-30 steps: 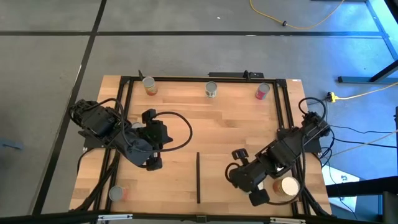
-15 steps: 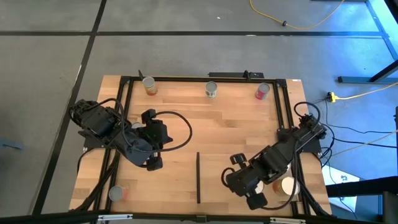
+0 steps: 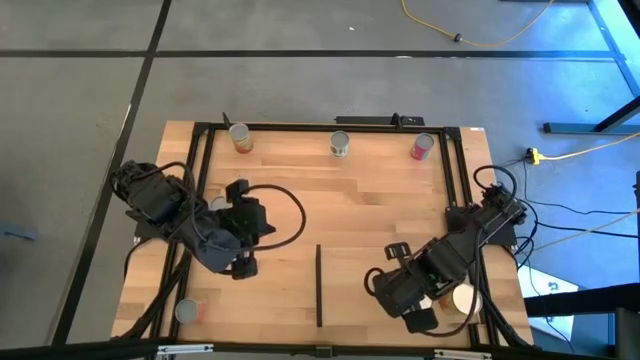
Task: Pick and place cans onto a shelf
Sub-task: Put the canned cherries on the shelf
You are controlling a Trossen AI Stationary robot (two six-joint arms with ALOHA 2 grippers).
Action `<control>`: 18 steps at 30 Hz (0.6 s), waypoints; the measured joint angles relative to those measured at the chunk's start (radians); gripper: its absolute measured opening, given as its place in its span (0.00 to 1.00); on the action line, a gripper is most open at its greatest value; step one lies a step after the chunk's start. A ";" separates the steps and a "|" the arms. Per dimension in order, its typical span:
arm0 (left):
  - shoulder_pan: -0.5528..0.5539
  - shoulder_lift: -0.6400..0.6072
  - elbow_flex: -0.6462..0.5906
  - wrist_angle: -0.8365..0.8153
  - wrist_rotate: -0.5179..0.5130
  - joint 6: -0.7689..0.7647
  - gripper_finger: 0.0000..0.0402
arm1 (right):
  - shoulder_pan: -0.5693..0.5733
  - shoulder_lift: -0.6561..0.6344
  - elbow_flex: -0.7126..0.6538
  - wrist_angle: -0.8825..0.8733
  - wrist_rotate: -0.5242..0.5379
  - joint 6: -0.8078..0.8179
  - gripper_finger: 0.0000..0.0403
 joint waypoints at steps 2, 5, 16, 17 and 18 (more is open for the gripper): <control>-0.006 0.000 0.000 0.000 -0.003 -0.001 0.00 | 0.006 0.000 0.000 -0.003 0.000 0.008 0.01; -0.012 0.000 0.000 0.000 -0.009 -0.003 0.00 | 0.012 0.000 0.000 -0.003 0.001 0.015 0.01; -0.012 0.000 0.000 0.000 -0.025 -0.018 0.00 | 0.033 -0.002 0.000 -0.003 -0.002 0.034 0.01; -0.012 0.000 0.000 0.000 -0.031 -0.018 0.00 | 0.036 -0.006 0.000 -0.002 0.001 0.033 0.01; -0.012 0.000 0.000 0.000 -0.041 -0.021 0.00 | 0.038 -0.011 0.000 0.000 0.006 0.034 0.01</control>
